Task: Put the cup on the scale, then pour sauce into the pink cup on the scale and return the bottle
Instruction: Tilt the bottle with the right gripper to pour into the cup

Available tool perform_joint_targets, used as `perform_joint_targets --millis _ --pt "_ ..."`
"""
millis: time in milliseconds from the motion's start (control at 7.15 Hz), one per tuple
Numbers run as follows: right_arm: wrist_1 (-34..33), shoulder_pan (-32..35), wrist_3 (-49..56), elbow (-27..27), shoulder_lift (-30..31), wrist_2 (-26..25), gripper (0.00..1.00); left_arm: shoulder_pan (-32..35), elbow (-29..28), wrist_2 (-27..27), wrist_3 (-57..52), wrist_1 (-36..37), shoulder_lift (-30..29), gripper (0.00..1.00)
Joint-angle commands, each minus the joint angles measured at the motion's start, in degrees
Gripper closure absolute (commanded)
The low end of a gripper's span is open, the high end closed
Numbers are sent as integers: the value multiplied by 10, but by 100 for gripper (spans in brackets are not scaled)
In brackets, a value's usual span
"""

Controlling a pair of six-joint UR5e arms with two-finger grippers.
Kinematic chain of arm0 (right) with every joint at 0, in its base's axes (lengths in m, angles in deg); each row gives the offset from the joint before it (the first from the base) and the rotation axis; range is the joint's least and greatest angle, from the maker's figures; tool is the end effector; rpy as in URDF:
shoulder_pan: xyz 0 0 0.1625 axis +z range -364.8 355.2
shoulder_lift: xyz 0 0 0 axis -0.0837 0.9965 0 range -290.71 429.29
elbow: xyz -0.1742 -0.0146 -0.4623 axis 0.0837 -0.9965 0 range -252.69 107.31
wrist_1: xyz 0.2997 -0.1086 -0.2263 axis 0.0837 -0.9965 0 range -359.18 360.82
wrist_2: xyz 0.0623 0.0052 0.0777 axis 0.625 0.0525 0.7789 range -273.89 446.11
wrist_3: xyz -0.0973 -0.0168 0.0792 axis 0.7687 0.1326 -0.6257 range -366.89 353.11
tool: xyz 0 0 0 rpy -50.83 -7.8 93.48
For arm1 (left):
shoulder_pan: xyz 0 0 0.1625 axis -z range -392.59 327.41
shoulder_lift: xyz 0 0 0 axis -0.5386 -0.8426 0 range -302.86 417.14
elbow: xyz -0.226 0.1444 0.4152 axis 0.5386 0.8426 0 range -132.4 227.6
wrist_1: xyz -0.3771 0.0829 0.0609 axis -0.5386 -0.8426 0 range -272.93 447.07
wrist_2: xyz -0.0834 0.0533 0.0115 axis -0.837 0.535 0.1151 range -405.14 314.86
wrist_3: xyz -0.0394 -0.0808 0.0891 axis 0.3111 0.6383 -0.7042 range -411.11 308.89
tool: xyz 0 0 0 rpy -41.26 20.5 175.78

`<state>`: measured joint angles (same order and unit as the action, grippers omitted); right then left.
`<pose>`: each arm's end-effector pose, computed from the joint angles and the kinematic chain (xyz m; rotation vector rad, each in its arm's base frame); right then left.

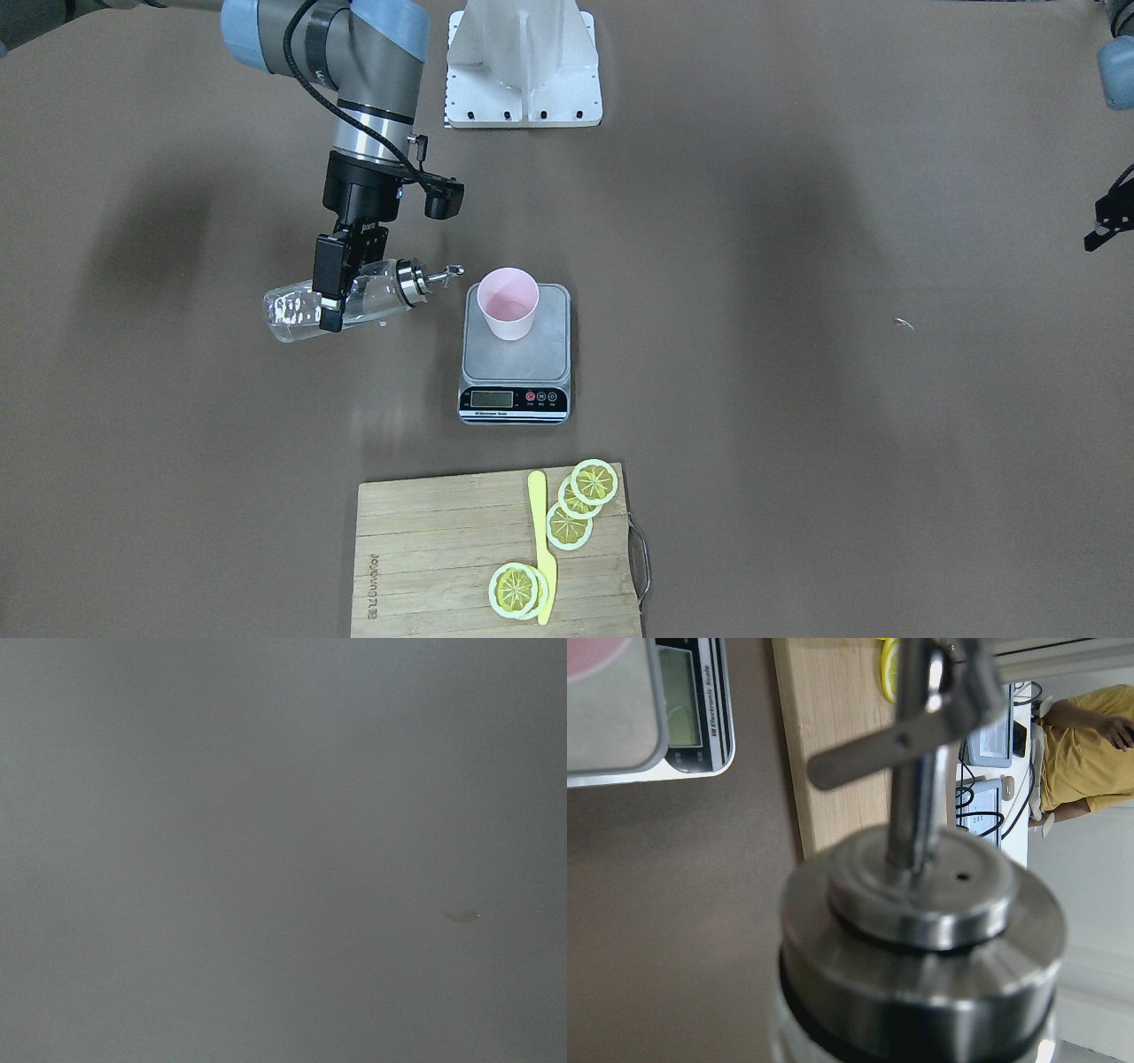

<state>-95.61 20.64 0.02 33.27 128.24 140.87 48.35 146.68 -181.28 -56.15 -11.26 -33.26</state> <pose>-0.4969 -0.4649 0.3307 0.9192 0.1927 -0.9417 0.0353 -0.4881 0.6492 0.2668 0.8125 0.3561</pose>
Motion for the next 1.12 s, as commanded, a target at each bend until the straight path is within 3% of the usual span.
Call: perform_joint_targets --millis 0,700,980 --pt "-12 -14 0 -26 -19 -32 77 3 0 0 0 0 0 1" --pt "-89 -23 17 -26 -35 -83 78 4 -6 0 0 1 0 1" --pt "-92 -25 26 -27 -38 -88 77 4 -7 -2 0 1 0 1"
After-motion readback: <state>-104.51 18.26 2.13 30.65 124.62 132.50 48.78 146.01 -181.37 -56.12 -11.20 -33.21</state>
